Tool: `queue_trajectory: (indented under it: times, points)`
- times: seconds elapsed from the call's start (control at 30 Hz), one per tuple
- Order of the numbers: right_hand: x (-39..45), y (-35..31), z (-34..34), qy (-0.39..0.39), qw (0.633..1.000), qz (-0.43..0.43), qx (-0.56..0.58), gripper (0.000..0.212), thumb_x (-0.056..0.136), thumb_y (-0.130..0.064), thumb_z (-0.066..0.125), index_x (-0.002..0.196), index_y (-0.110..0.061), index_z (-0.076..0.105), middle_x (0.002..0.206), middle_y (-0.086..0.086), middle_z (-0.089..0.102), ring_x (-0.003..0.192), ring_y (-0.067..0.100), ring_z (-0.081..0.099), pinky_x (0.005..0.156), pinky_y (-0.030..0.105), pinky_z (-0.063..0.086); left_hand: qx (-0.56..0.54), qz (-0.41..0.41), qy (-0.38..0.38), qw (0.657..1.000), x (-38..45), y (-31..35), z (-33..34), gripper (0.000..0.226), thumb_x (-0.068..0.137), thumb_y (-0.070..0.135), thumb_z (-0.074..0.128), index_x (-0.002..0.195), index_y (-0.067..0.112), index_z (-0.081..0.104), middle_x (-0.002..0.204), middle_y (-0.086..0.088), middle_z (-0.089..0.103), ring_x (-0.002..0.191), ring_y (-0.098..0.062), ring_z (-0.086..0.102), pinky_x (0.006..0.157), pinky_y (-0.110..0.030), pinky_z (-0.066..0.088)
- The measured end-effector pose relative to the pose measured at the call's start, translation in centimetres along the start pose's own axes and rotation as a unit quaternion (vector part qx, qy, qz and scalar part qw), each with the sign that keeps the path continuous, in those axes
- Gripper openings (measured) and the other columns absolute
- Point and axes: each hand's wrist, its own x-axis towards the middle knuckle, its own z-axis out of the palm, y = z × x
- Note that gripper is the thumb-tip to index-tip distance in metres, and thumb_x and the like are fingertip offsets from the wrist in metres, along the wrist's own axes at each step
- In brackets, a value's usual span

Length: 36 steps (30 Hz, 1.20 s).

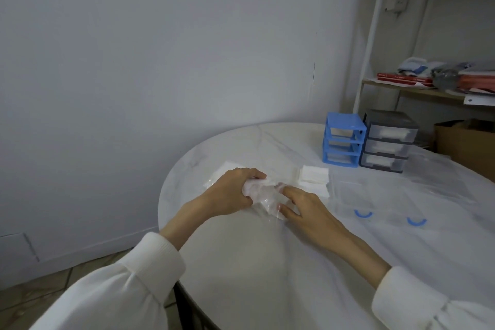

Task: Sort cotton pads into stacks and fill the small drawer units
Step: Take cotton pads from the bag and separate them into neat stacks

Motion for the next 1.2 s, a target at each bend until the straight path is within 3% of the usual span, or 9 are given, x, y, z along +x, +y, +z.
queue_trajectory:
  times: [0.33,0.47,0.53,0.63,0.7,0.87,0.97,1.1,1.2]
  points:
    - [0.3,0.4,0.6,-0.015,1.0,-0.011,0.003,0.055,0.093,-0.024,0.055,0.142,-0.016,0.032,0.149,-0.007,0.032,0.135,0.007,0.03,0.101,0.01,0.021,0.029,0.031,-0.03,0.999,-0.4,0.1,0.0,0.073,0.073,0.004,0.068,0.136,0.028,0.041,0.134,0.006,0.045,0.126,-0.011,0.035,0.102,-0.022,0.028]
    - [0.1,0.6,0.6,-0.019,0.999,0.021,0.027,0.046,0.088,-0.028,0.061,0.127,-0.014,0.041,0.129,-0.003,0.048,0.112,0.008,0.047,0.092,0.021,0.039,0.102,0.046,-0.028,0.993,0.1,-0.7,0.6,0.077,0.069,0.009,0.069,0.133,0.036,0.036,0.14,0.013,0.033,0.14,-0.016,0.015,0.116,-0.047,0.008]
    - [0.0,0.7,0.6,-0.023,0.999,0.028,0.04,0.047,0.088,-0.028,0.061,0.127,-0.014,0.039,0.128,-0.006,0.047,0.116,0.009,0.046,0.093,0.019,0.038,0.083,0.057,-0.038,0.994,0.3,-1.2,0.8,0.081,0.062,0.007,0.065,0.13,0.04,0.035,0.131,0.016,0.038,0.133,-0.022,0.027,0.111,-0.053,0.021]
    - [-0.1,0.4,0.5,-0.041,0.996,0.029,0.073,0.072,0.091,-0.026,0.059,0.147,-0.021,0.015,0.132,-0.019,0.03,0.123,-0.005,0.029,0.087,-0.003,0.024,0.071,0.066,-0.012,0.995,0.4,-1.6,1.1,0.081,0.065,0.005,0.064,0.133,0.039,0.035,0.127,0.016,0.045,0.123,-0.02,0.039,0.107,-0.04,0.029]
    - [-0.2,0.5,0.7,-0.051,0.995,0.036,0.074,0.076,0.091,-0.028,0.058,0.149,-0.02,0.009,0.135,-0.02,0.027,0.125,-0.005,0.028,0.084,-0.005,0.023,0.066,0.068,0.009,0.996,0.5,-1.6,1.1,0.077,0.072,0.007,0.066,0.137,0.034,0.035,0.129,0.012,0.047,0.122,-0.017,0.039,0.106,-0.027,0.027]
    - [0.3,0.9,0.8,-0.031,0.998,0.028,0.054,0.059,0.09,-0.027,0.059,0.141,-0.022,0.032,0.129,0.001,0.045,0.116,0.012,0.045,0.09,0.009,0.035,0.06,0.062,0.01,0.996,0.4,-1.3,0.6,0.073,0.078,0.011,0.069,0.141,0.026,0.034,0.137,0.007,0.044,0.126,-0.016,0.032,0.095,-0.012,0.021]
    - [0.6,1.0,1.0,-0.017,0.998,0.027,0.054,0.021,0.09,-0.022,0.058,0.109,-0.022,0.05,0.113,0.002,0.053,0.103,0.014,0.052,0.086,0.02,0.042,0.05,0.055,0.006,0.997,0.5,-1.4,0.7,0.07,0.077,0.011,0.069,0.138,0.026,0.04,0.135,0.007,0.046,0.126,-0.015,0.032,0.1,-0.015,0.023]
    - [0.8,0.7,1.0,-0.038,0.997,0.011,0.06,0.036,0.091,-0.009,0.053,0.126,-0.015,0.047,0.117,-0.002,0.057,0.105,0.008,0.056,0.086,0.015,0.042,0.027,0.049,0.001,0.998,0.6,-1.3,0.5,0.07,0.073,0.005,0.071,0.135,0.024,0.045,0.13,0.007,0.051,0.123,-0.015,0.037,0.104,-0.027,0.032]
    - [1.2,0.1,1.1,-0.006,0.996,-0.002,0.085,0.028,0.09,-0.008,0.057,0.116,-0.02,0.055,0.091,-0.009,0.06,0.079,-0.01,0.056,0.07,0.008,0.042,0.026,0.037,-0.011,0.999,0.4,-1.0,0.6,0.072,0.075,0.006,0.071,0.138,0.024,0.041,0.133,0.006,0.048,0.125,-0.013,0.032,0.099,-0.02,0.03]
